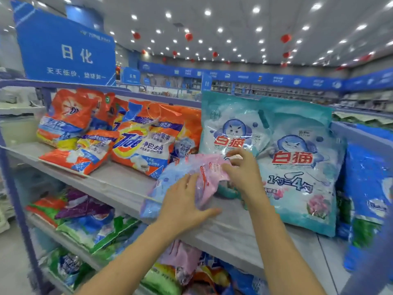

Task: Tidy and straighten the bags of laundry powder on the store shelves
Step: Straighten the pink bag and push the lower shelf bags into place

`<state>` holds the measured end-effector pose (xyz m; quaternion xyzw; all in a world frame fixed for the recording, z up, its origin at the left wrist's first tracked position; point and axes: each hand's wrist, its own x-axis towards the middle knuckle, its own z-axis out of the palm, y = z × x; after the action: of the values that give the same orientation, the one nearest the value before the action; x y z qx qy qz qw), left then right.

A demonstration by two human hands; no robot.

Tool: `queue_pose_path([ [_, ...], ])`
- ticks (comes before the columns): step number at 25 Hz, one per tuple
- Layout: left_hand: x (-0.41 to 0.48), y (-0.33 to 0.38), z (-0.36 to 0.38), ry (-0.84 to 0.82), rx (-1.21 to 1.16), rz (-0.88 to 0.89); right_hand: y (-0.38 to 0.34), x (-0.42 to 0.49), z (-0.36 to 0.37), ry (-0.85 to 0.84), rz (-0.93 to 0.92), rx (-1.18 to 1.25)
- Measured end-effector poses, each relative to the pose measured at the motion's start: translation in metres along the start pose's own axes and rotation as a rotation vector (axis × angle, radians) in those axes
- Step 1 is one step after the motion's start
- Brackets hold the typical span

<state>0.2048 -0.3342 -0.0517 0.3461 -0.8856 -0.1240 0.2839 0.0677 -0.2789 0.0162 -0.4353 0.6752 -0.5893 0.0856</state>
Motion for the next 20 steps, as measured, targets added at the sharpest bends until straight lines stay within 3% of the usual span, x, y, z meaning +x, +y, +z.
queue_pose_path([
  [3,0.018,-0.016,-0.005,-0.055,0.129,0.050,-0.032,0.011,0.019,0.114,-0.048,0.095],
  [5,0.030,-0.026,-0.014,0.041,0.076,0.133,-0.057,0.020,0.028,0.176,-0.089,0.149],
  [8,0.049,-0.045,-0.034,0.035,-0.414,0.195,-0.089,0.036,0.047,0.211,-0.154,0.121],
  [11,0.064,-0.063,-0.051,-0.015,-0.725,0.186,-0.107,0.052,0.066,0.236,-0.202,0.034],
  [14,0.065,-0.069,-0.055,0.016,-0.878,0.127,-0.115,0.055,0.081,0.244,-0.231,-0.052],
  [20,0.047,-0.042,-0.041,0.243,-1.146,0.027,-0.116,0.038,0.085,0.222,-0.314,-0.026],
])
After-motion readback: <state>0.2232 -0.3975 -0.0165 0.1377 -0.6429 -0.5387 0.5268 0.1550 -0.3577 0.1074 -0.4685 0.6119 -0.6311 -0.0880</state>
